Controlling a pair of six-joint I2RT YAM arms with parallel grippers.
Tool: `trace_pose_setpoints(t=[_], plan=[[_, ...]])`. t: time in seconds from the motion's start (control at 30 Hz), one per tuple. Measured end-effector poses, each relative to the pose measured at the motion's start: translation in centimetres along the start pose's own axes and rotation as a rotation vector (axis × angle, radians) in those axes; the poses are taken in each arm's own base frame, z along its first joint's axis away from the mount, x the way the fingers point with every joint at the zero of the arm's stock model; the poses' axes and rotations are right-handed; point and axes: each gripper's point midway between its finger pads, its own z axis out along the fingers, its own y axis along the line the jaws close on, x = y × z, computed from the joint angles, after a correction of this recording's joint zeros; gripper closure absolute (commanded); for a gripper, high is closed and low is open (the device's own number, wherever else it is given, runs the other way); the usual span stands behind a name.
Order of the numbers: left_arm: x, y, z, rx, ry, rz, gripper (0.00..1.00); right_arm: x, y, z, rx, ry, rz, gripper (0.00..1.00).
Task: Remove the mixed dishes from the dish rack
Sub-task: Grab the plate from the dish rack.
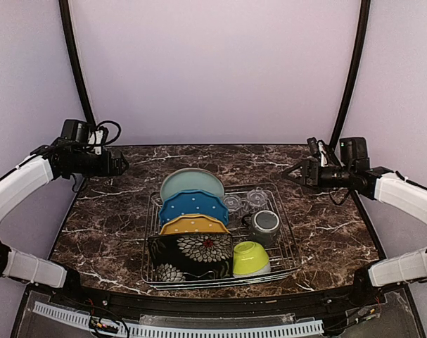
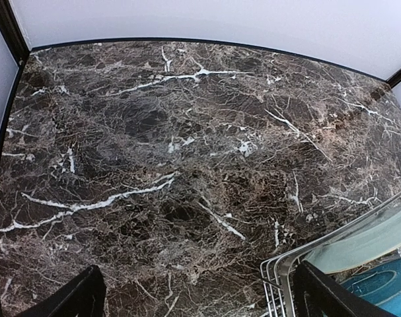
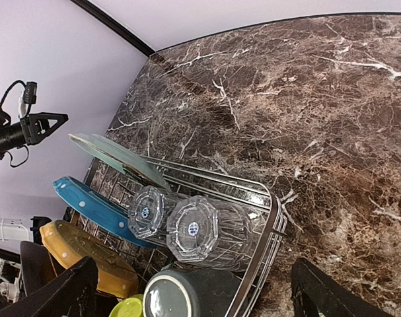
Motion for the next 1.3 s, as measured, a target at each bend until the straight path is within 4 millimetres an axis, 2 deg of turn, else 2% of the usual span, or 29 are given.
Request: trace_pose_setpoints(t=[0.17, 0.4, 0.47, 0.53, 0.67, 0.83, 0.93, 1.1, 1.3], plan=[[-0.3, -2.2, -2.0, 0.056, -0.021, 0.090, 0.00, -0.3, 0.8, -0.5, -0.011, -0.018, -0.065, 0.01], [-1.9, -7.6, -6.9, 0.261, -0.103, 0.307, 0.00, -0.8, 1.4, -0.8, -0.020, -0.032, -0.120, 0.01], [-1.5, -10.2, -8.5, 0.343, -0.121, 0.403, 0.00, -0.9, 1.6, -0.9, -0.027, -0.032, -0.128, 0.01], [-0.5, -12.3, -9.3, 0.409, -0.115, 0.486, 0.00, -0.9, 1.8, -0.9, -0.036, -0.030, -0.135, 0.01], [2.7, -16.0, -10.5, 0.523, -0.062, 0.673, 0.00, -0.8, 2.1, -0.9, -0.052, -0.024, -0.142, 0.01], [5.4, -18.5, -12.4, 0.619, -0.045, 0.838, 0.00, -0.7, 2.3, -0.9, -0.067, -0.020, -0.143, 0.01], [7.2, -20.3, -14.3, 0.694, -0.063, 0.950, 0.00, -0.8, 2.4, -0.9, -0.072, -0.024, -0.147, 0.01], [9.8, -22.3, -16.6, 0.781, -0.087, 1.091, 0.09, -1.1, 2.4, -0.7, -0.075, -0.032, -0.146, 0.01], [13.1, -24.2, -16.3, 0.810, -0.007, 1.235, 0.25, -1.1, 2.3, -0.6, -0.075, -0.033, -0.135, 0.01]])
